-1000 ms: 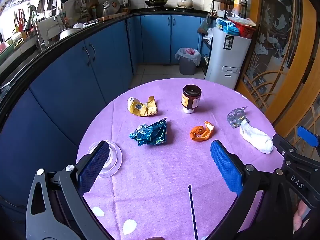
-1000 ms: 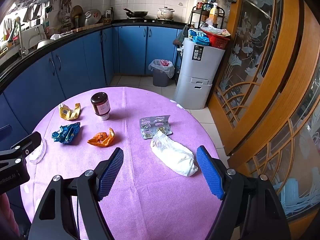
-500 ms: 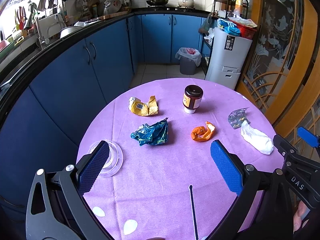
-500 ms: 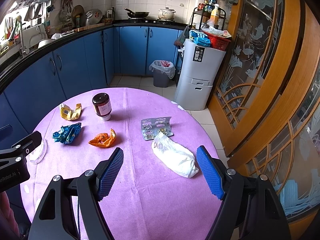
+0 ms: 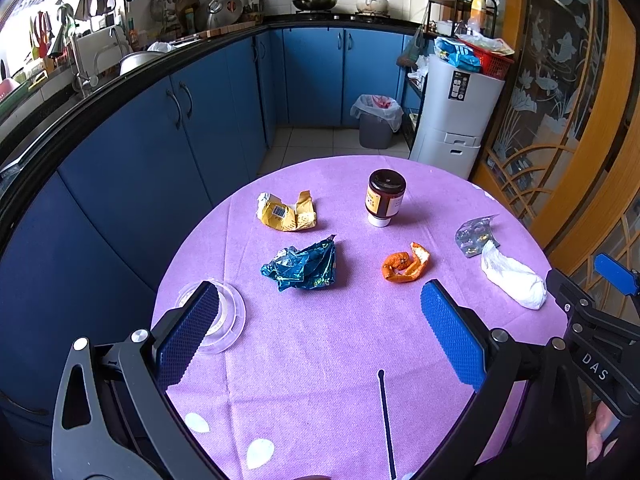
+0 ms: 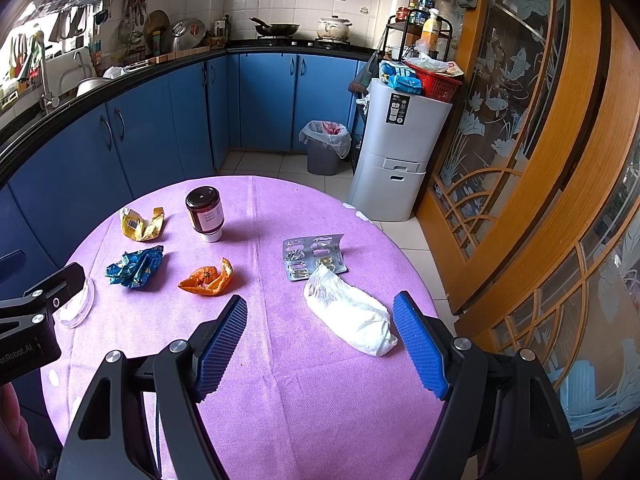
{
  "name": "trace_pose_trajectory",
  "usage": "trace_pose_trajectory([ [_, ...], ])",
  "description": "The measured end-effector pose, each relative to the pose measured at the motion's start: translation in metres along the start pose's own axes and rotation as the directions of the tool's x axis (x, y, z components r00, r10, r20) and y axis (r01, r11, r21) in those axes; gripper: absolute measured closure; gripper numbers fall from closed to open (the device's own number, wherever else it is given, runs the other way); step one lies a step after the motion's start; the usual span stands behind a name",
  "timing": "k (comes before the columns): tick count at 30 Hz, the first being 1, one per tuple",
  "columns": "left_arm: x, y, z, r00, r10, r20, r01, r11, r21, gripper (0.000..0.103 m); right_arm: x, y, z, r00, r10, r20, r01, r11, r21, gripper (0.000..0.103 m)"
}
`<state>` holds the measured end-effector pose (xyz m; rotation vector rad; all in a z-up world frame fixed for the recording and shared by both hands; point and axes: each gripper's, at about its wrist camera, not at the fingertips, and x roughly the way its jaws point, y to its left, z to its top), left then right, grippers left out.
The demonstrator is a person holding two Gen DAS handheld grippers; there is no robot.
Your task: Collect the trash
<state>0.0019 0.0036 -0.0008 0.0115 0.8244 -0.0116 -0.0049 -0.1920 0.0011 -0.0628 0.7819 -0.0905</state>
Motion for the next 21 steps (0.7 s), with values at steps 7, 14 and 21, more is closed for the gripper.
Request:
trace_pose_trajectory([
  [7,0.0001,0.0003,0.0002,1.000,0.000,0.001,0.000,1.000,-0.001,0.003,-0.0005,0.0013,0.0007,1.000,0.002,0.000,-0.002,1.000,0.001,0.029],
  [14,0.0002,-0.0001,0.0001,1.000,0.000,0.001,0.000,1.000,0.000,0.003,-0.0007,0.0014,0.0006,1.000,0.000,0.001,0.000,1.000,0.000,0.029],
  [21,0.0001,0.0001,0.0002,1.000,0.000,0.000,0.000,1.000,0.000,0.003,-0.0007,0.0010,0.0003,1.000,0.000,0.002,0.000,1.000,0.000,0.029],
])
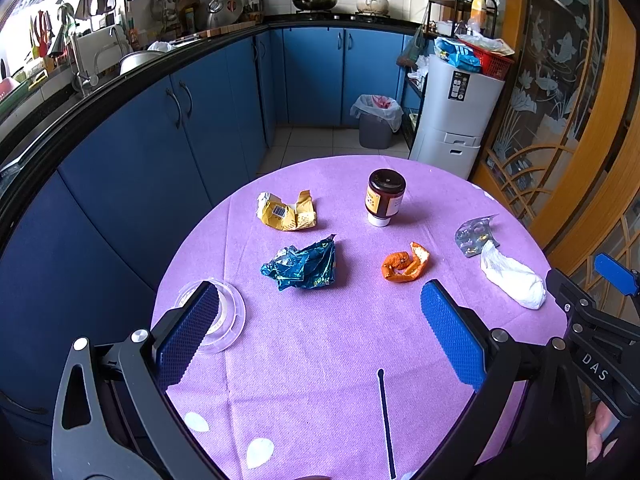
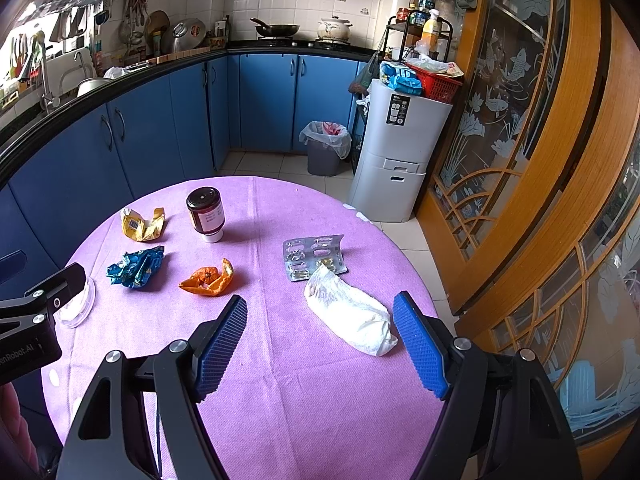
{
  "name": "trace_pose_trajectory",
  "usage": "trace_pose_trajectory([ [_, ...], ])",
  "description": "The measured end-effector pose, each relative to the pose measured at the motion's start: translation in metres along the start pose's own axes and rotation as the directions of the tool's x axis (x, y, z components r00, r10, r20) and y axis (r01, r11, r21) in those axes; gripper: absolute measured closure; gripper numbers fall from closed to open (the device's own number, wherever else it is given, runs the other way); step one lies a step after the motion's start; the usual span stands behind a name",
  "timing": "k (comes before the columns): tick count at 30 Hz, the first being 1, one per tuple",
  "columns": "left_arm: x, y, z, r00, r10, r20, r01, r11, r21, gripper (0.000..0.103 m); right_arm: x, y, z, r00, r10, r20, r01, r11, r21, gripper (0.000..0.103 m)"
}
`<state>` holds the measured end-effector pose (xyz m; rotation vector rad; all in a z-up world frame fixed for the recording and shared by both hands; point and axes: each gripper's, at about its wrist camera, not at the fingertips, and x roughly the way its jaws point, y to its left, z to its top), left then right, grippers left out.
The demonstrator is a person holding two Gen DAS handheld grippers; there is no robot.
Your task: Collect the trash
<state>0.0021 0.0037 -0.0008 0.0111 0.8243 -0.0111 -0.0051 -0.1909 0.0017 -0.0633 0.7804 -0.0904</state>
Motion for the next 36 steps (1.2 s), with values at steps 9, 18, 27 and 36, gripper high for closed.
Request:
trace_pose_trajectory([
  [9,0.0001,0.0002,0.0001,1.000,-0.001,0.000,0.001,1.000,-0.001,0.003,-0.0001,0.0002,-0.0001,1.000,0.000,0.000,0.000,1.000,0.001,0.029],
  [18,0.0001,0.0002,0.0001,1.000,-0.001,0.000,0.001,1.000,0.000,0.003,-0.0004,-0.0004,0.0002,1.000,0.000,0.001,0.000,1.000,0.000,0.029],
  [27,0.0000,0.0002,0.0002,1.000,0.000,0.000,0.000,1.000,-0.001,0.003,0.0001,-0.0004,-0.0017,1.000,-0.001,0.003,0.001,1.000,-0.002,0.029],
  [36,-0.0017,0.0012,0.0010,1.000,-0.001,0.002,0.001,1.000,-0.002,0.003,-0.0012,0.0015,-0.0011,1.000,-0.001,0.003,0.001,1.000,-0.002,0.029],
])
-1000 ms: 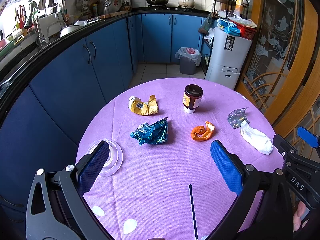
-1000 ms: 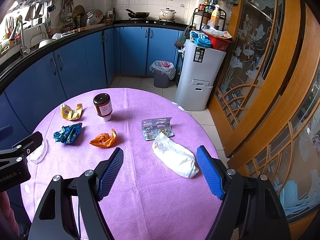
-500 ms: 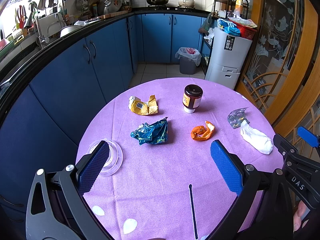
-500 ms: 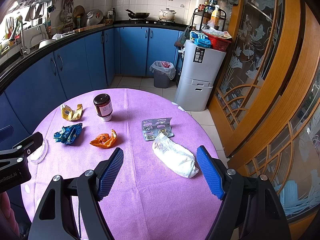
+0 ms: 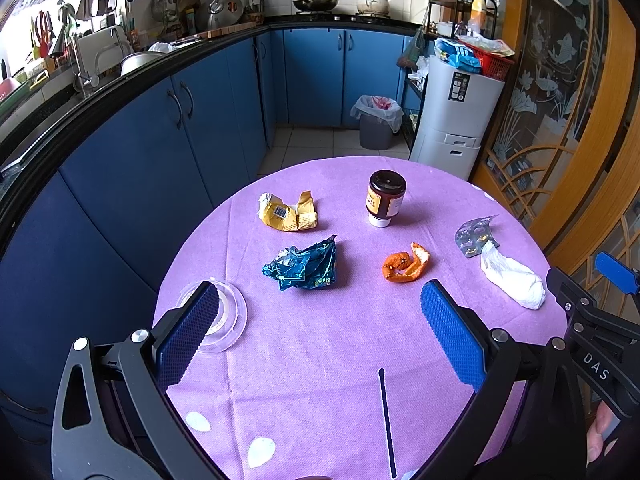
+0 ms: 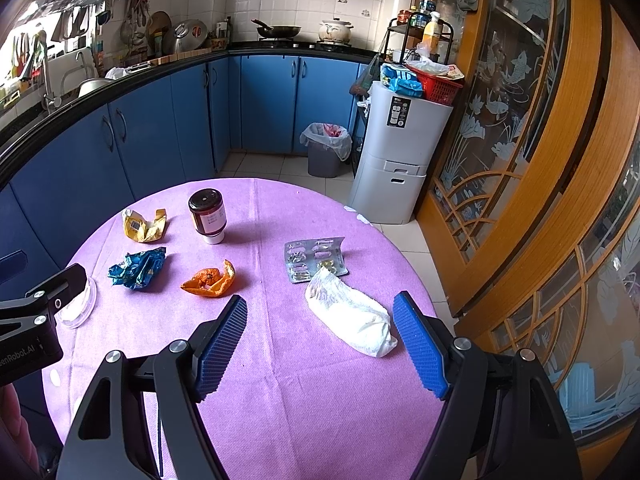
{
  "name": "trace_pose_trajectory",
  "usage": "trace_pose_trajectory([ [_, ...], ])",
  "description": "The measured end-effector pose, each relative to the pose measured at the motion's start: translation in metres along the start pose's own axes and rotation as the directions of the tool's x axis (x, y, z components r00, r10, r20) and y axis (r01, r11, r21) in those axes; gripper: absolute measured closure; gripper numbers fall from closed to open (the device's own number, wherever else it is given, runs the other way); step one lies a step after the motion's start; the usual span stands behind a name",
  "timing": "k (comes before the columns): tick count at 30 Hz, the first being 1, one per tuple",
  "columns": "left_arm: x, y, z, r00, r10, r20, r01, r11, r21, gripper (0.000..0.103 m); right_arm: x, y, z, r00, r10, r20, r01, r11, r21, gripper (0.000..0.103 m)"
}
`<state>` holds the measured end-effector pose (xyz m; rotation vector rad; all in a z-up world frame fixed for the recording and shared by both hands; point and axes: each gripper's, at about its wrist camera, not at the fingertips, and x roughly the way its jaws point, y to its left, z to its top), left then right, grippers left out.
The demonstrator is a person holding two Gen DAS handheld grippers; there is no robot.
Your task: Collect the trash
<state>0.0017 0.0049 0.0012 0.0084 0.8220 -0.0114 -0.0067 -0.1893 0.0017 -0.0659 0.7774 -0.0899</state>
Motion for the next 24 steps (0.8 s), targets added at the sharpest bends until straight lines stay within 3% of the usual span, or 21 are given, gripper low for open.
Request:
trace_pose_trajectory([
  [9,0.007,0.008,-0.005,1.000,0.007,-0.022,-0.008,1.000,-0.012,0.003,0.006,0.002,0.001,1.000,-0.001,-0.020,0.001,1.000,0.002,0.029],
  [17,0.042,0.037,-0.023,0.992,0.057,-0.114,-0.063,0.997,-0.047,0.003,0.035,0.005,0.003,0.997,0.004,-0.078,-0.004,1.000,0.000,0.029],
  [24,0.076,0.074,-0.041,0.973,0.090,-0.212,-0.114,0.988,-0.104,0.003,0.063,0.012,-0.003,0.991,0.035,-0.126,-0.034,0.999,0.006,0.029],
])
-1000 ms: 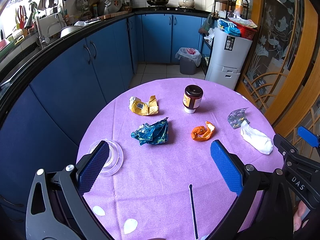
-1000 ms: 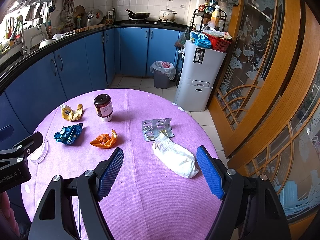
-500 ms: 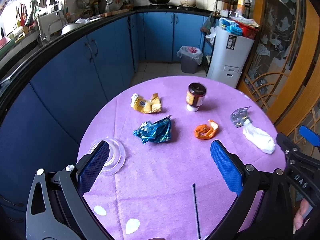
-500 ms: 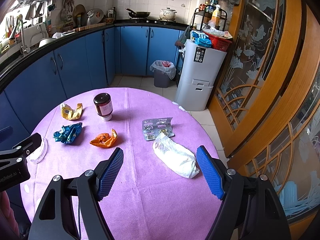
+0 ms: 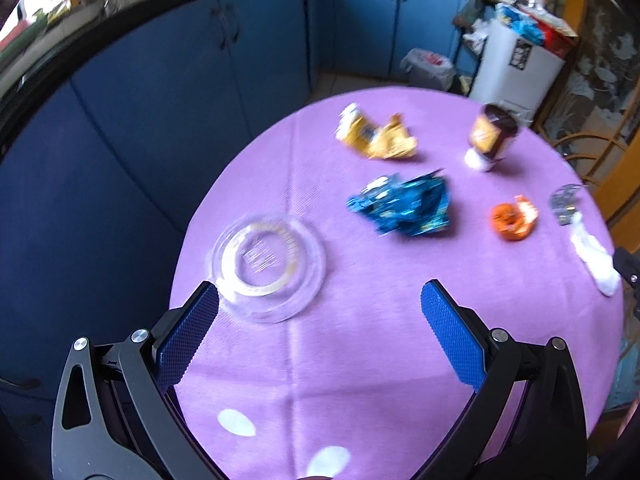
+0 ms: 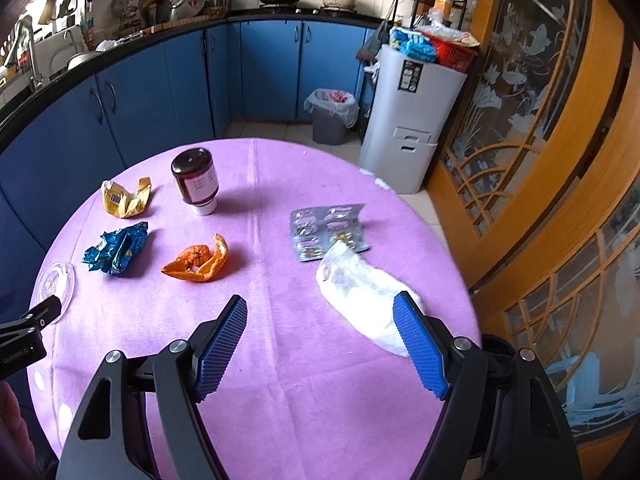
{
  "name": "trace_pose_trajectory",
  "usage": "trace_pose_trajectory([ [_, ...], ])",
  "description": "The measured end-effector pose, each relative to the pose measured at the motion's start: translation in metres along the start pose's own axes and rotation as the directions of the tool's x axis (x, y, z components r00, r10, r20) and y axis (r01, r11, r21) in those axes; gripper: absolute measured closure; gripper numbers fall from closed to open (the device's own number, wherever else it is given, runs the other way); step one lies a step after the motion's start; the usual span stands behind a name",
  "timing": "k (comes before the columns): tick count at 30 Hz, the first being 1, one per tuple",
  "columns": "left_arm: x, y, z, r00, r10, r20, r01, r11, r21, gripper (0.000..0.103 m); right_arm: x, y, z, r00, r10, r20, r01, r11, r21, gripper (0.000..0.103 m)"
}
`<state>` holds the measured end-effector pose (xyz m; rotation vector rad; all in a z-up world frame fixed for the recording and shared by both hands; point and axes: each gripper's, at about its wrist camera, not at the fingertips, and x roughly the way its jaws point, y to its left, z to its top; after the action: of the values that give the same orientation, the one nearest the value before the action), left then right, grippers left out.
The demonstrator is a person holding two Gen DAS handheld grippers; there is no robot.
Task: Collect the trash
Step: 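Grasp the clear plastic lid with the left tool while the right tool grasps the orange wrapper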
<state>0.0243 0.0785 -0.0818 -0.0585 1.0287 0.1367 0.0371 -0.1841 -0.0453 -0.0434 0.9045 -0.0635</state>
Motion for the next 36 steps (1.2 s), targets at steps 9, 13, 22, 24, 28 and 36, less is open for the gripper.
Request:
trace_pose_trajectory([
  [9,0.030,0.030,0.005,0.998,0.002,-0.061,-0.005,0.998,-0.057,0.003,0.027,0.050,0.009,0.992,0.119,-0.044,-0.122,0.991,-0.064,0.029],
  [13,0.043,0.039,0.007,0.995,-0.031,-0.092,0.024,0.997,-0.071,0.003,0.043,0.072,0.018,0.988,0.141,-0.069,-0.146,0.986,-0.080,0.029],
  [22,0.058,0.041,0.010,0.995,-0.036,-0.091,0.033,0.999,-0.034,0.003,0.073,0.094,0.025,0.982,0.148,-0.120,-0.158,0.984,-0.085,0.029],
  [24,0.061,0.042,0.014,0.996,-0.040,-0.084,0.037,0.998,-0.041,0.003,0.077,0.096,0.025,0.981,0.146,-0.127,-0.157,0.984,-0.089,0.029],
  [28,0.061,0.048,0.018,0.997,-0.042,-0.063,0.040,0.998,-0.044,0.009,0.077,0.099,0.022,0.984,0.135,-0.119,-0.148,0.984,-0.102,0.044],
  [36,0.055,0.050,0.019,0.998,-0.047,-0.049,0.044,0.997,-0.069,0.016,0.064,0.110,0.015,0.987,0.126,-0.097,-0.141,0.976,-0.168,0.095],
])
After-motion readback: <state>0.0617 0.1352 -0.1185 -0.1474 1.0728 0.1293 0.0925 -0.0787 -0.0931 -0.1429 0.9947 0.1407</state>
